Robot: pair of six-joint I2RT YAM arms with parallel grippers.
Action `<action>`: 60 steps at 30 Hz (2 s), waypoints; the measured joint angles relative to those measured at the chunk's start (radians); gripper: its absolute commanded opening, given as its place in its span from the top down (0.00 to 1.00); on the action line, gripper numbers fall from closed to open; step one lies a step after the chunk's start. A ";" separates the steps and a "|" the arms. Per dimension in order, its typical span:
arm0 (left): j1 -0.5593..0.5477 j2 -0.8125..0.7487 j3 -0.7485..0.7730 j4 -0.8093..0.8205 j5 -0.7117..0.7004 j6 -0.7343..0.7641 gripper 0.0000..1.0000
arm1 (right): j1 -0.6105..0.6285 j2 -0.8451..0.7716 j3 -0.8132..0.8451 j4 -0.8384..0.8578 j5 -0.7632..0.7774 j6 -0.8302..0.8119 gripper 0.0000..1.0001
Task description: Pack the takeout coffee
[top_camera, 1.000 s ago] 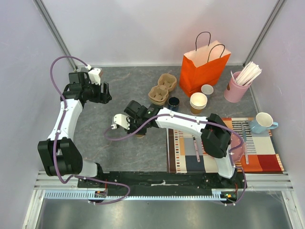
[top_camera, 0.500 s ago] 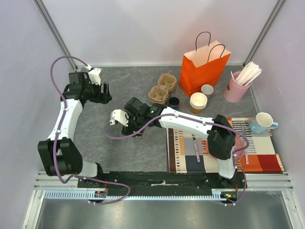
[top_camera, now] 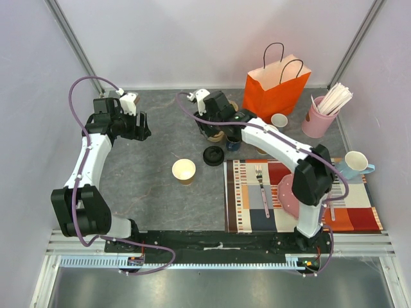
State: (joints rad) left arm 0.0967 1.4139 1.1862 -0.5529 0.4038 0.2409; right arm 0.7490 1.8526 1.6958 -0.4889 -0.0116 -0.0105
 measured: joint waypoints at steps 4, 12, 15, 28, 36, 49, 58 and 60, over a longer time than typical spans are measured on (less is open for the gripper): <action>0.000 0.000 0.000 0.000 0.001 0.003 0.21 | -0.009 0.096 0.000 -0.060 0.080 0.039 0.67; 0.000 0.000 0.000 0.000 0.011 0.004 0.21 | -0.010 0.206 0.024 -0.137 0.131 0.040 0.71; 0.000 0.000 -0.002 0.000 0.017 0.004 0.21 | -0.010 0.222 0.029 -0.147 0.166 0.041 0.72; 0.000 0.000 -0.004 0.000 0.018 0.004 0.21 | -0.018 0.240 0.029 -0.182 0.220 0.071 0.69; 0.000 0.000 -0.011 0.000 0.021 0.004 0.21 | -0.026 0.255 0.023 -0.180 0.220 0.090 0.65; 0.000 0.000 -0.011 0.000 0.026 0.004 0.21 | -0.027 0.256 -0.028 -0.179 0.219 0.104 0.77; 0.000 0.000 -0.011 0.000 0.026 0.004 0.21 | -0.029 0.257 -0.028 -0.178 0.212 0.113 0.96; 0.000 0.000 -0.011 0.000 0.026 0.004 0.21 | -0.029 0.257 -0.028 -0.178 0.211 0.113 1.00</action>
State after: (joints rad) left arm 0.0967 1.4139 1.1748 -0.5529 0.4294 0.2451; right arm 0.7197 2.1094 1.6676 -0.6670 0.1997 0.1020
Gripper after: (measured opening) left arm 0.787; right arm 0.062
